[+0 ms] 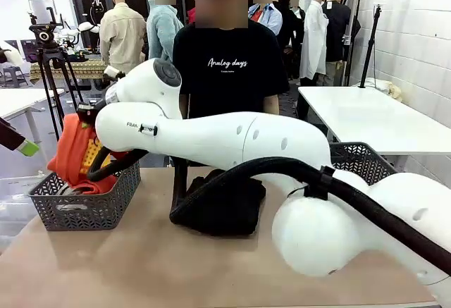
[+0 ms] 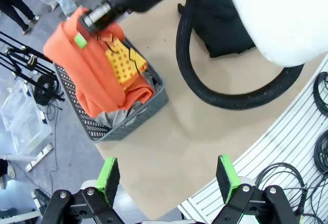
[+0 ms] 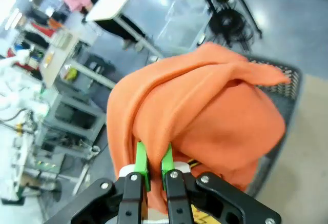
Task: Sort the tops and bottoms.
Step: Sort the clothes according to human instructions.
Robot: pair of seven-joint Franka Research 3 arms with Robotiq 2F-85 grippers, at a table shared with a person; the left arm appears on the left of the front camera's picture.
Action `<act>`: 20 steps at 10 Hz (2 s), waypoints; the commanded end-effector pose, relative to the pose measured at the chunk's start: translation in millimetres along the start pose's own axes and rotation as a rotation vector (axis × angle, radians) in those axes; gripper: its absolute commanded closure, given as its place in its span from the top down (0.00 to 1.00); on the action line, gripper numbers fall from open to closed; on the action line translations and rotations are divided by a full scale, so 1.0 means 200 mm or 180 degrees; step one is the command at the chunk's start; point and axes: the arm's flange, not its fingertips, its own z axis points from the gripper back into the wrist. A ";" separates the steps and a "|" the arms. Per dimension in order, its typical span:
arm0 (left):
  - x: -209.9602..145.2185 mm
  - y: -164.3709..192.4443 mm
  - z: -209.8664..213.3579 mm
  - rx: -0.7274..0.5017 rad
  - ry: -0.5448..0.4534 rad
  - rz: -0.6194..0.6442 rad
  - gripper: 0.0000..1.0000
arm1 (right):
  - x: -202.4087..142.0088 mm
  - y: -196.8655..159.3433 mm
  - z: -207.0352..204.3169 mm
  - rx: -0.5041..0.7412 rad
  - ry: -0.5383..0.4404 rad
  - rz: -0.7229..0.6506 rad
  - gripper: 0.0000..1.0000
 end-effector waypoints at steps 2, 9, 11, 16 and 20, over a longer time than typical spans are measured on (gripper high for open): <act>0.00 0.00 0.00 0.0003 0.0004 -0.0001 0.98 | 0.17 0.10 -0.40 0.0341 0.0650 0.0137 0.00; 0.00 0.00 0.00 0.0003 0.0004 -0.0001 0.98 | 0.02 -0.04 -0.56 -0.0530 0.0691 0.0548 0.00; 0.00 0.00 0.00 0.0003 0.0004 -0.0001 0.98 | 0.02 -0.03 -0.57 -0.0559 0.0715 0.0530 0.00; 0.00 0.00 0.00 0.0003 0.0004 -0.0001 0.98 | 0.06 -0.02 -0.54 -0.0576 0.0649 0.0549 0.54; 0.00 0.00 0.00 0.0003 0.0004 -0.0001 0.98 | 0.17 0.05 -0.45 -0.0512 0.0403 0.0595 1.00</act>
